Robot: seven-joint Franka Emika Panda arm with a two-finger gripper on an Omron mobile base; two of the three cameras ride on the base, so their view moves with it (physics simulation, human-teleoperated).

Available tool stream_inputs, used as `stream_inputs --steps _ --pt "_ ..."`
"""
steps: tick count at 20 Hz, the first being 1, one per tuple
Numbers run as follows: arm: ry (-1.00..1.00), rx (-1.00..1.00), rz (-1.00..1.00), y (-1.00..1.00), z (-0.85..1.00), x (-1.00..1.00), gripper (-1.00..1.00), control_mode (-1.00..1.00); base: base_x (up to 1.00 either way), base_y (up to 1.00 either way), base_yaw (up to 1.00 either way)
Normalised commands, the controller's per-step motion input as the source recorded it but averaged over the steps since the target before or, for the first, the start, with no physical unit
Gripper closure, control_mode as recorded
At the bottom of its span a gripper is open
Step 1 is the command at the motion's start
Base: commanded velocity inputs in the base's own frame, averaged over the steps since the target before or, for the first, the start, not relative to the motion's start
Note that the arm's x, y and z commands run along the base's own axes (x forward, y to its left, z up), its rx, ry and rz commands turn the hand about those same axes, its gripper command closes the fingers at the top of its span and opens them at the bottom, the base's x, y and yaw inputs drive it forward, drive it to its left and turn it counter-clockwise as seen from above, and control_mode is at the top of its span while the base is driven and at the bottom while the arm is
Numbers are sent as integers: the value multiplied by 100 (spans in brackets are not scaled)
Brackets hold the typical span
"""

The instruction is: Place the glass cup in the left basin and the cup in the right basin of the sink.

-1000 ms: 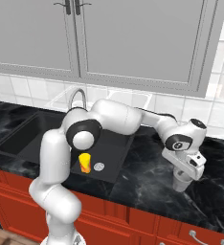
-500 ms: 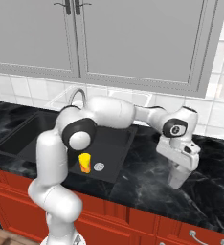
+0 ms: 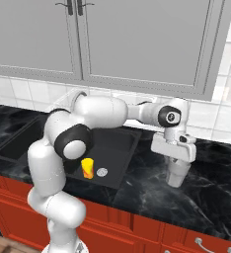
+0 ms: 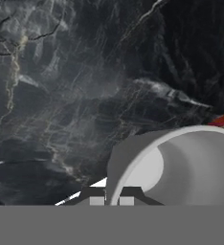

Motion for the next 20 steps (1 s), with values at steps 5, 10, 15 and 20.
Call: stream_inputs --steps 5,10,15,20 --pt "8 0 5 35 35 -9 100 -100 0 0 0" --pt "1 0 9 33 28 0 100 -100 0 0 0" --pt "-3 0 10 32 18 0 100 -100 0 0 0" --pt "-12 0 10 35 9 0 100 -100 0 0 0"
